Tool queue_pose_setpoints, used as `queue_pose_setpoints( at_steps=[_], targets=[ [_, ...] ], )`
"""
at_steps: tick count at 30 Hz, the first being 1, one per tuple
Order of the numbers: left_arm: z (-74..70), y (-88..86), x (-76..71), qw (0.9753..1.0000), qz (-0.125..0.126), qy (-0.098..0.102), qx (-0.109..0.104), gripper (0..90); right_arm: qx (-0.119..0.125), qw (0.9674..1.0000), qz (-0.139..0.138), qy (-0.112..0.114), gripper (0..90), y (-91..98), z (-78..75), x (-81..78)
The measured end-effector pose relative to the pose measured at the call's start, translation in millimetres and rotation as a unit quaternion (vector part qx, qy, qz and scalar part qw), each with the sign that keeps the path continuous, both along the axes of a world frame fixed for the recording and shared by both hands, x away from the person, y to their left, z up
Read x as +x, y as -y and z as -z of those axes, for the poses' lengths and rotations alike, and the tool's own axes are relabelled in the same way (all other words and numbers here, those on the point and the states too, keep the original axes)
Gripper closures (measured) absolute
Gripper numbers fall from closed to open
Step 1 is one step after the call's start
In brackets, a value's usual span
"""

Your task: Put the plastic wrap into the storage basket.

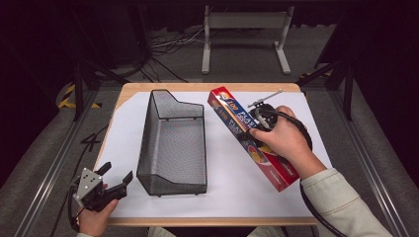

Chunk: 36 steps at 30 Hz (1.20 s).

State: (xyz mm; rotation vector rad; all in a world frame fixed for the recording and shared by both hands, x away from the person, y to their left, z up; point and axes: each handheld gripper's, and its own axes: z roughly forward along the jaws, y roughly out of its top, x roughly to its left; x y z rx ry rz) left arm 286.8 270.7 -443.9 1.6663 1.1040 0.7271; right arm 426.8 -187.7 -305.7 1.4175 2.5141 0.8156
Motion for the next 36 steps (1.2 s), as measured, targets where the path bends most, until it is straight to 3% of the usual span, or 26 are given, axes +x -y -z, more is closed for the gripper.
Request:
queue_pose_setpoints(
  at_steps=[16,24,36],
  targets=[
    [0.6,-0.3,-3.8,1.0000,0.000,0.001,0.004,18.6,0.020,0.9997,-0.012,-0.012,40.2,-57.2,-20.4,-12.2],
    [0.7,-1.6,-5.5,1.0000,-0.002,0.002,0.002,18.6,0.020,0.9991,-0.031,-0.018,40.2,-85.1,-21.4,-14.8],
    [1.1,1.0,-2.6,1.0000,0.004,0.000,0.004,18.6,0.027,0.9988,-0.029,-0.027,40.2,-111.2,-20.3,-14.7]
  ],
)
